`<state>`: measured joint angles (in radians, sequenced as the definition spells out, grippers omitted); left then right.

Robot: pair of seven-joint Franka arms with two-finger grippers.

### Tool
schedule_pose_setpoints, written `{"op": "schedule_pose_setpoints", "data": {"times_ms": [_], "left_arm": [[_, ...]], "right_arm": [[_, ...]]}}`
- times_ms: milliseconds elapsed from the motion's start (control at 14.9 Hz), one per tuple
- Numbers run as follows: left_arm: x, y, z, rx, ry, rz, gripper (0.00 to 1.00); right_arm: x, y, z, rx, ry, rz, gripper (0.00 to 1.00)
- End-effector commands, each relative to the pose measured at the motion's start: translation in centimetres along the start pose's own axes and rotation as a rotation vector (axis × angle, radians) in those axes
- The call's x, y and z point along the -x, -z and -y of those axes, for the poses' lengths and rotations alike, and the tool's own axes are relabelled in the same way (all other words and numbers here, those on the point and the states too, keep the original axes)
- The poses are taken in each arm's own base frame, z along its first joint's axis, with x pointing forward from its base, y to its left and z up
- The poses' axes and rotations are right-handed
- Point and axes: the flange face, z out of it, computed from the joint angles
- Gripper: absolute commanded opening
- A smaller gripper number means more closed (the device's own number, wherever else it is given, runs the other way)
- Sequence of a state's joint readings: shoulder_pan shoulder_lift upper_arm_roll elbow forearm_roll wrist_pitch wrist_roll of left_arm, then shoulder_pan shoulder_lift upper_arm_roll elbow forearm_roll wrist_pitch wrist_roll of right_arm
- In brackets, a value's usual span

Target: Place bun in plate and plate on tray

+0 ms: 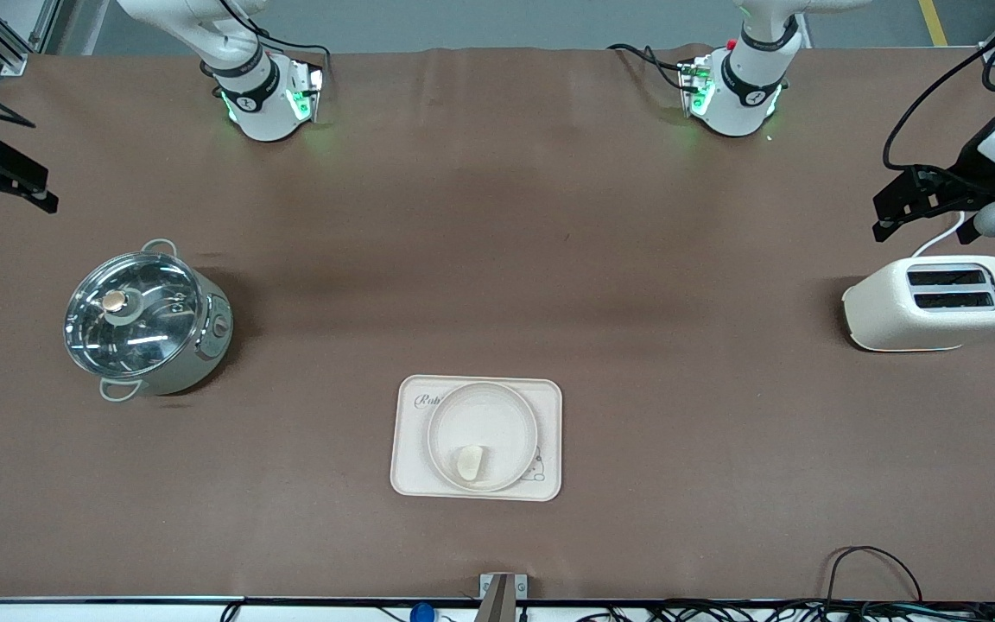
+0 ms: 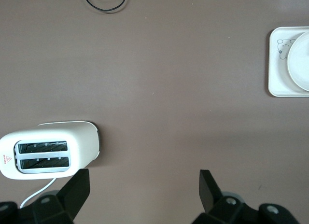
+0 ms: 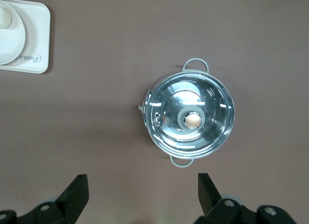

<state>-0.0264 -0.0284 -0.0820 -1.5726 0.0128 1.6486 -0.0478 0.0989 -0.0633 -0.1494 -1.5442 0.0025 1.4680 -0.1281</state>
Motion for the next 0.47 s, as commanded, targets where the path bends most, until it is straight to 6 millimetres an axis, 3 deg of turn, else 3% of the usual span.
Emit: {"op": "schedule_pose_setpoints", "data": {"times_ms": [0,403], "left_arm": [[0.02,0.53,0.27,-0.003,-0.007,0.002,1.0],[0.02,0.53,0.1,-0.002,-0.001,0.002,1.0]], "right_arm": [[1.9,-0.88,-0.63,0.007,-0.009,-0.005,1.0],[1.56,-1.24,0.15,0.006,0.005,-0.001,1.0]]}}
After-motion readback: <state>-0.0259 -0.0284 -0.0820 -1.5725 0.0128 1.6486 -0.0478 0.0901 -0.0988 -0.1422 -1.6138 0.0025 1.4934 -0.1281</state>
